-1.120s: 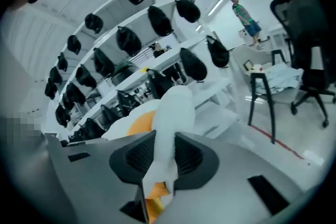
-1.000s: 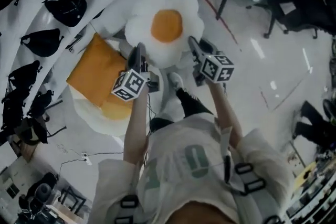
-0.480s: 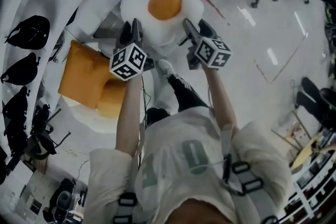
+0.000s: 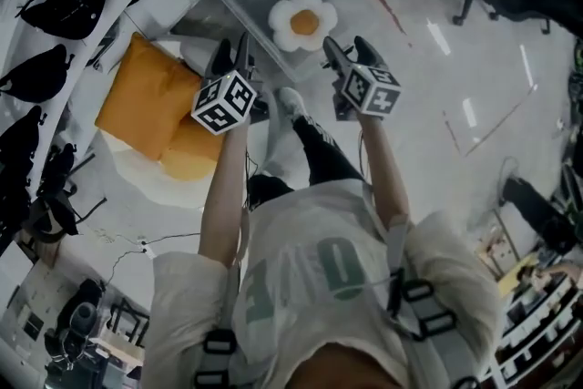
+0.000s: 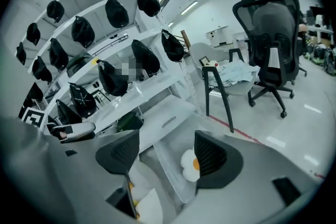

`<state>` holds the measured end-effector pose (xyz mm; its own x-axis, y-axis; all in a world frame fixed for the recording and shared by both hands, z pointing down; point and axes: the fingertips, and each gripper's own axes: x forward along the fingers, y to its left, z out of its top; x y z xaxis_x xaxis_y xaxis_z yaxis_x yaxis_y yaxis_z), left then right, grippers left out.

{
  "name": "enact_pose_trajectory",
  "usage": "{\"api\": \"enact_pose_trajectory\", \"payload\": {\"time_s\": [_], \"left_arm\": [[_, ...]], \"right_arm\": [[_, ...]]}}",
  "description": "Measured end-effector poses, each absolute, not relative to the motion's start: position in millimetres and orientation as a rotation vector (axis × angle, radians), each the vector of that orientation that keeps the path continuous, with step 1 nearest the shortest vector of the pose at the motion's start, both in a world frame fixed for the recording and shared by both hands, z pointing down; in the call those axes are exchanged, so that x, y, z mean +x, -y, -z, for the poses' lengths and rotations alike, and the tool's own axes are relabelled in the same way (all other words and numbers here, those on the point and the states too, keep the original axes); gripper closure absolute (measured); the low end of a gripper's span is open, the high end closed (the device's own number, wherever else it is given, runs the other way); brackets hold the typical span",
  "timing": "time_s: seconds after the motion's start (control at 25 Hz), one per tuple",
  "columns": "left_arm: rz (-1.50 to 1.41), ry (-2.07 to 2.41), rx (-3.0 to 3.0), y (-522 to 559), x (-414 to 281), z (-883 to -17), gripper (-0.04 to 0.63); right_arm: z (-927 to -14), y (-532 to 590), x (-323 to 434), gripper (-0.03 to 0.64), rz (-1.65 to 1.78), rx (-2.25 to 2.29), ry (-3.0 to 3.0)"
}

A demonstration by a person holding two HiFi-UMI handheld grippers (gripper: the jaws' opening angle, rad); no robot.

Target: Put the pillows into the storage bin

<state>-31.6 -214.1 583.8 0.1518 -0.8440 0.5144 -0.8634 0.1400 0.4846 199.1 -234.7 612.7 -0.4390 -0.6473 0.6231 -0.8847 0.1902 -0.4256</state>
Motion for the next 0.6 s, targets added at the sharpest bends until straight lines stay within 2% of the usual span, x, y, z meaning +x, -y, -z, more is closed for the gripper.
{"api": "enact_pose_trajectory", "payload": {"time_s": [0.36,0.6], "left_arm": [[0.061,1.789,1.54,144.0,-107.5,-574.7,0.382],[0.127,1.837,1.258,32.2,-175.8,-628.6,0.37]], "right_arm": [[-599.1,196.7,116.5,0.319,-1.035,1.245,2.268],[-631.5,126.4,13.8,0.319,-0.928,0.849,2.325]]}}
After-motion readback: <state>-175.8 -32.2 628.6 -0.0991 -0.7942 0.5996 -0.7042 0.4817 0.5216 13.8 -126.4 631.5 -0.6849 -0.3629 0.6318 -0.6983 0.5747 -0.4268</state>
